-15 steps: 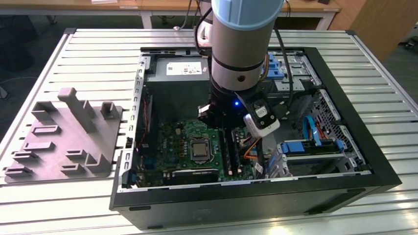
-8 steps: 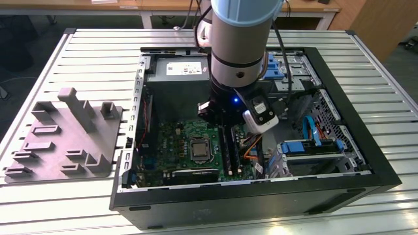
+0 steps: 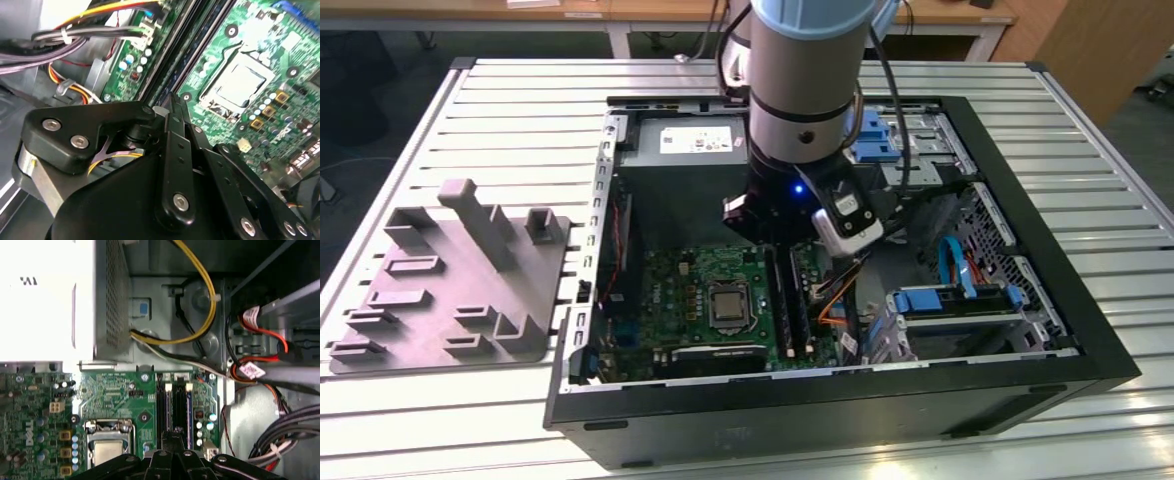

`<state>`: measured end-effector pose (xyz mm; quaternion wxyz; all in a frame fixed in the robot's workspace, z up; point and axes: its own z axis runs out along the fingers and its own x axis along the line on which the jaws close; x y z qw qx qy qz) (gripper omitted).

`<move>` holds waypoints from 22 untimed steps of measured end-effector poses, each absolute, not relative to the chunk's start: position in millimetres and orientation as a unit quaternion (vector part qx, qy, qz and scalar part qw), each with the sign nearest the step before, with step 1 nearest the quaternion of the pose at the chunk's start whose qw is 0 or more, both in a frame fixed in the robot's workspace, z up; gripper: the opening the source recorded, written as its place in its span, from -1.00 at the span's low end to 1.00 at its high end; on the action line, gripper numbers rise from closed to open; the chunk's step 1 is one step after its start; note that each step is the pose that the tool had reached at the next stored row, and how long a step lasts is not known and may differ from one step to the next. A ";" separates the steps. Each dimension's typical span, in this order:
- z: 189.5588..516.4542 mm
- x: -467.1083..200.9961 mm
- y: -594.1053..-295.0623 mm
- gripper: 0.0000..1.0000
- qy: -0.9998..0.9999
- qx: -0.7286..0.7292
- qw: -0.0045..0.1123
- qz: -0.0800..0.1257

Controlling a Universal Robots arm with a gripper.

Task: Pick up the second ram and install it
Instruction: 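Press down the second ram until it locks into place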

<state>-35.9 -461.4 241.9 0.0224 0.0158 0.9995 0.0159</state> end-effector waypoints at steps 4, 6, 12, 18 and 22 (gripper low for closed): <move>240.6 -34.9 -454.8 -0.80 1.000 0.016 0.022 0.016; 238.3 -32.3 -452.6 -0.80 1.000 0.016 0.022 0.016; 234.3 -31.6 -443.1 -0.80 1.000 0.016 0.022 0.016; 227.8 -31.5 -438.2 -0.80 1.000 0.016 0.022 0.016; 226.9 -33.1 -437.9 -0.80 1.000 0.016 0.022 0.016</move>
